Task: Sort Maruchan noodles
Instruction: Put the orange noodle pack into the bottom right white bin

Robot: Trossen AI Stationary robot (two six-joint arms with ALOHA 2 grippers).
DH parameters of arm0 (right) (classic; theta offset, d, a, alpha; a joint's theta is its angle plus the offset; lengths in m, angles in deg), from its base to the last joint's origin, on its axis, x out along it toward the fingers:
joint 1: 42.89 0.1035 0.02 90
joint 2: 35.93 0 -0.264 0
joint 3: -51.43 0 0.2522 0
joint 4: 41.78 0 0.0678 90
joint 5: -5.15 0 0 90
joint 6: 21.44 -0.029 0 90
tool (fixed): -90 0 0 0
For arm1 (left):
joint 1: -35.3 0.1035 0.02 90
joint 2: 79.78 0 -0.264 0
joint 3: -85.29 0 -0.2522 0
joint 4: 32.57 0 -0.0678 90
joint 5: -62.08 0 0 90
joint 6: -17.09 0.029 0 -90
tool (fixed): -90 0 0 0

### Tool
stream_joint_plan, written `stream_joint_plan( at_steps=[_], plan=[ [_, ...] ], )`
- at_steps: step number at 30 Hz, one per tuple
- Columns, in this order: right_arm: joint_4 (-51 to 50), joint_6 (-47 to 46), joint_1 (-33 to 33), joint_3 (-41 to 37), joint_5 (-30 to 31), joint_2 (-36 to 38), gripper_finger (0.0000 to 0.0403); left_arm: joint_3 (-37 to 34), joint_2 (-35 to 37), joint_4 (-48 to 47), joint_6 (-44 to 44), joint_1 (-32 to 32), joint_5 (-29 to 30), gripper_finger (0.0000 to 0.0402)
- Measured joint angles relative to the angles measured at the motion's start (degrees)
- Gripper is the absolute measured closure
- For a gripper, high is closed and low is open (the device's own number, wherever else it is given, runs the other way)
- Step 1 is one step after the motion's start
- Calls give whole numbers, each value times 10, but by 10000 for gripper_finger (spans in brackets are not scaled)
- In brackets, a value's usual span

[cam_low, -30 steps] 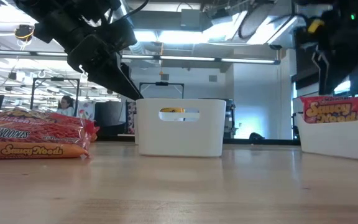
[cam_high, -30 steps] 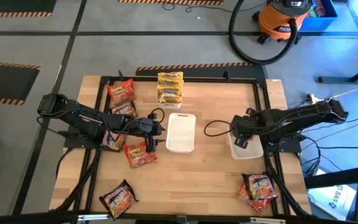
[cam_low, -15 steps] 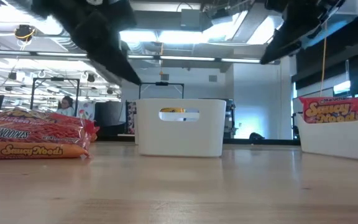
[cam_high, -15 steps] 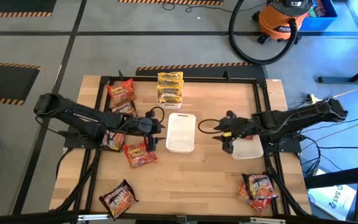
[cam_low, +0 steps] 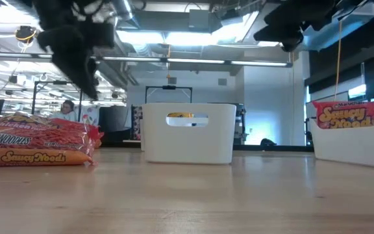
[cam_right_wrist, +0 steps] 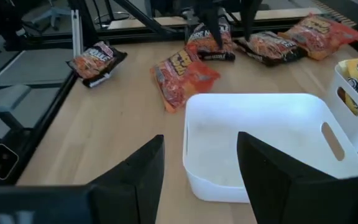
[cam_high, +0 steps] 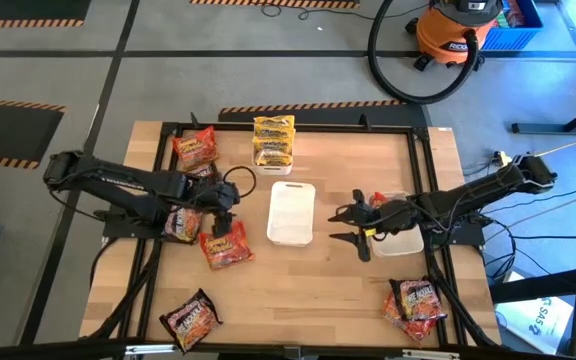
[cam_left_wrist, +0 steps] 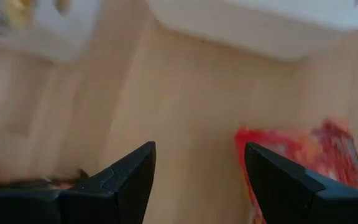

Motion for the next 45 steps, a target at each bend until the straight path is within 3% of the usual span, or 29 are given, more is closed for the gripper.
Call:
stream_joint_plan(
  at_steps=[5,8,18,26,31,37,42,45],
  plan=[
    [6,2,-2,0,1,-17,221,-42,0,14,0,59,-145,162],
    [5,2,-2,0,5,-28,221,-55,-1,13,11,94,-187,162],
    [8,2,-2,0,5,-38,221,-57,-1,17,-1,141,-212,153],
    [9,2,-2,0,0,-38,221,-57,-12,25,3,150,-239,85],
    [9,2,-2,0,0,-38,221,-58,-13,32,30,150,-219,52],
    [10,2,-2,0,0,-38,221,-58,-13,30,13,141,-266,52],
    [10,2,-2,0,0,-38,221,-59,-13,-16,-3,130,-249,54],
    [10,2,-2,0,0,-38,221,-72,-13,-10,-16,129,-281,55]
  ],
)
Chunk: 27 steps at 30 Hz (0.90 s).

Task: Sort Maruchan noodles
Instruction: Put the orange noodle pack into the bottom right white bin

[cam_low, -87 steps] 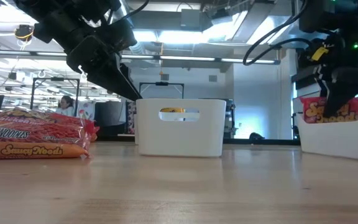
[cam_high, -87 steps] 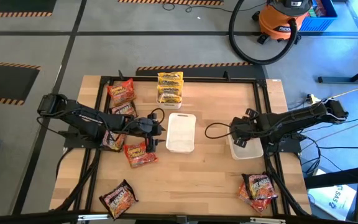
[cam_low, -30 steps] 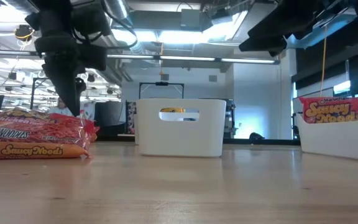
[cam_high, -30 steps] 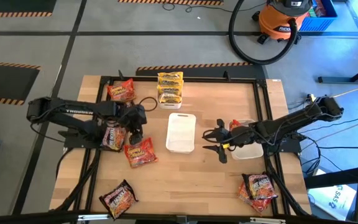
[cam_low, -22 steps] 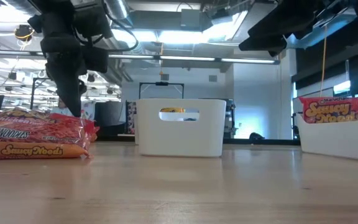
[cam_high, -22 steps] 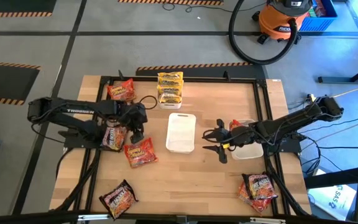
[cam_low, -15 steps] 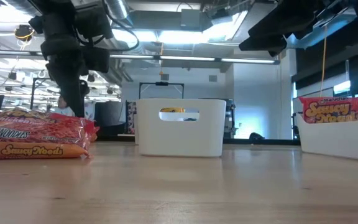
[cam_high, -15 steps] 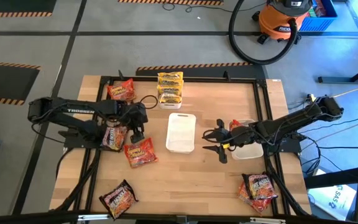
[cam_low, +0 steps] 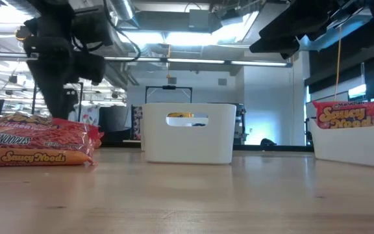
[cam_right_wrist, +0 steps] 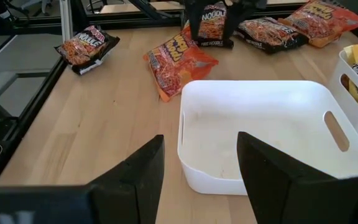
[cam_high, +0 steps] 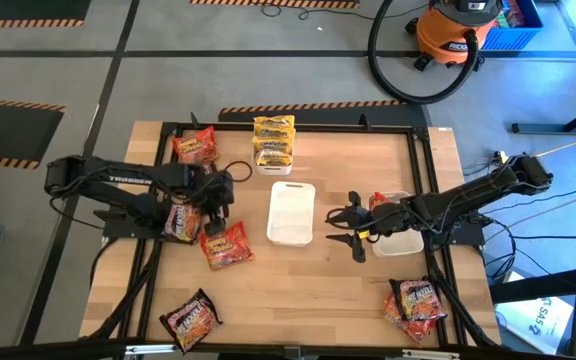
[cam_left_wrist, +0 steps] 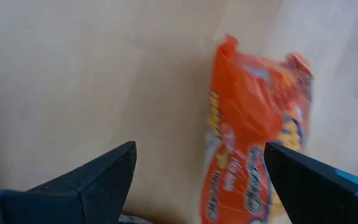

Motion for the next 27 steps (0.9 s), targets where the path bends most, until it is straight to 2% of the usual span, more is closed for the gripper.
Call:
stream_joint_plan(
  at_steps=[5,11,18,27],
  plan=[
    [0,0,0,0,0,0,221,-52,0,57,-6,13,-52,55],
    [0,2,0,0,0,0,221,-106,0,157,-35,36,-160,55],
    [1,2,0,0,1,0,221,-140,-3,186,-72,40,-178,55],
    [1,2,0,0,1,0,221,-152,-44,279,-103,-13,-184,56]
  ],
)
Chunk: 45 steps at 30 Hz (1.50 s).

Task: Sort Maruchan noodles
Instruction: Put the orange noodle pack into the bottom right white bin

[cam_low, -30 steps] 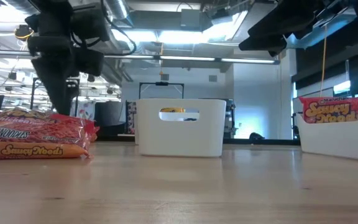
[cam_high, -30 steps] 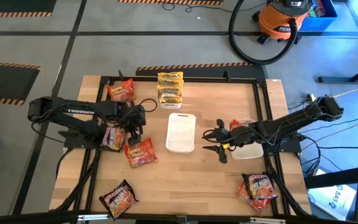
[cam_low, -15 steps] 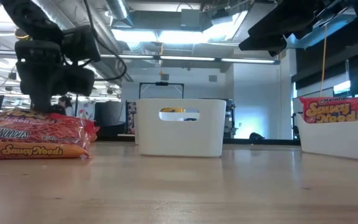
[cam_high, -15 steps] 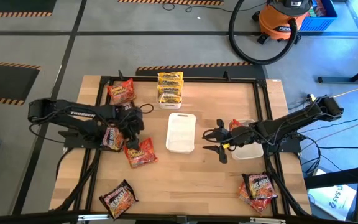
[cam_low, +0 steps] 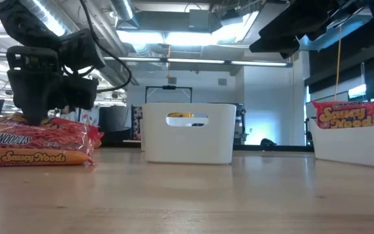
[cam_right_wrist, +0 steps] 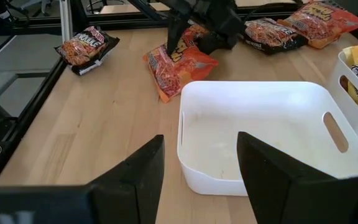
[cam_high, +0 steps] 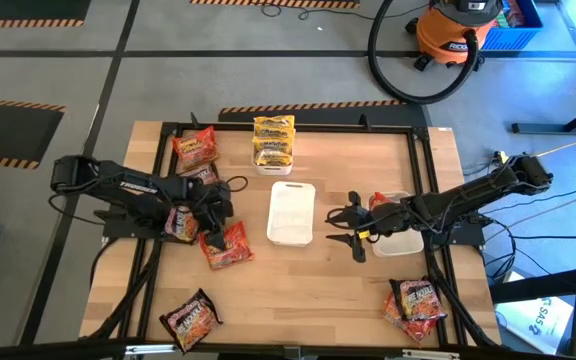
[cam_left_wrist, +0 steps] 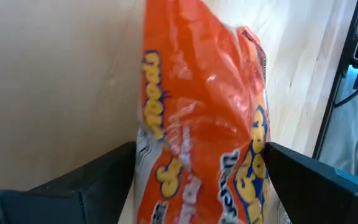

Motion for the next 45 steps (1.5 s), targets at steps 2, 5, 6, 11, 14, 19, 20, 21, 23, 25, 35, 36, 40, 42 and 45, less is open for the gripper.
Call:
stream_joint_plan(
  at_steps=[2,5,6,11,14,19,20,21,23,25,35,36,40,42,45],
  plan=[
    [0,0,0,0,0,0,221,2,-18,10,0,-9,-1,65],
    [0,0,0,0,0,0,221,3,-37,14,-2,-19,0,93],
    [0,0,0,0,0,0,221,3,-41,15,-1,-22,1,106],
    [-1,0,0,0,-2,0,221,1,-42,29,4,-27,-10,179],
    [-1,0,0,0,-18,0,221,3,-37,28,15,-29,-9,211],
    [-1,0,0,0,-20,0,221,18,-24,21,17,-51,27,228],
    [0,0,0,0,-18,0,221,23,-21,17,16,-58,39,228],
    [4,-1,0,0,-14,0,221,30,-18,11,16,-67,53,228],
    [16,-7,0,0,0,0,221,47,-12,-13,16,-83,95,229],
    [19,-9,0,0,4,0,221,69,-9,-42,16,-102,142,229],
    [63,-38,1,1,-33,-45,138,183,-8,-152,18,-205,322,231],
    [68,-38,1,1,-22,-55,125,195,-8,-162,17,-215,334,231],
    [101,-30,0,0,15,-85,82,239,-8,-175,18,-248,384,231],
    [129,-29,0,0,15,-100,70,259,-8,-173,21,-265,419,231],
    [179,-19,0,0,14,-120,64,279,-8,-168,41,-288,482,231]
  ],
)
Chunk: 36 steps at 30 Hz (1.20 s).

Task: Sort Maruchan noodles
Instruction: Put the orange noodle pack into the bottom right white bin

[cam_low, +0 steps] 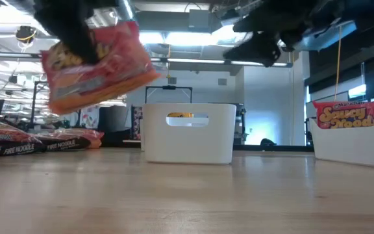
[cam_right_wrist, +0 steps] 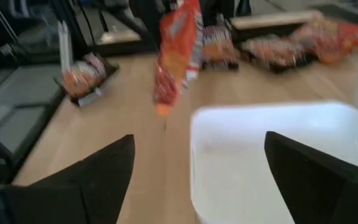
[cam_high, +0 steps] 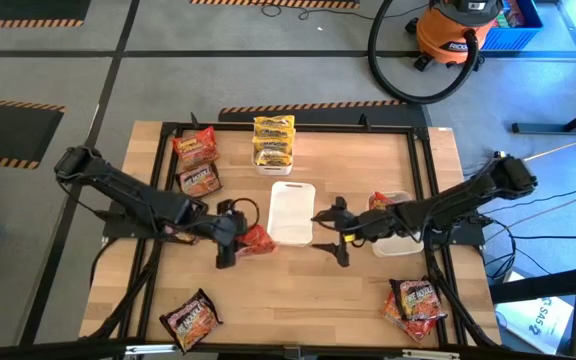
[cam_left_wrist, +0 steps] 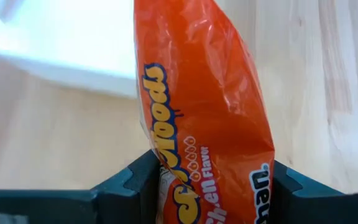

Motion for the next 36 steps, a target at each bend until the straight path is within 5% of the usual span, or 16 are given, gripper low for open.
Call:
stream_joint_plan(
  at_steps=[12,36],
  plan=[
    [110,18,0,29,19,-85,96,6,-28,122,84,-15,108,230],
    [112,34,0,115,45,-175,108,6,-54,253,202,-13,128,230]
  ],
)
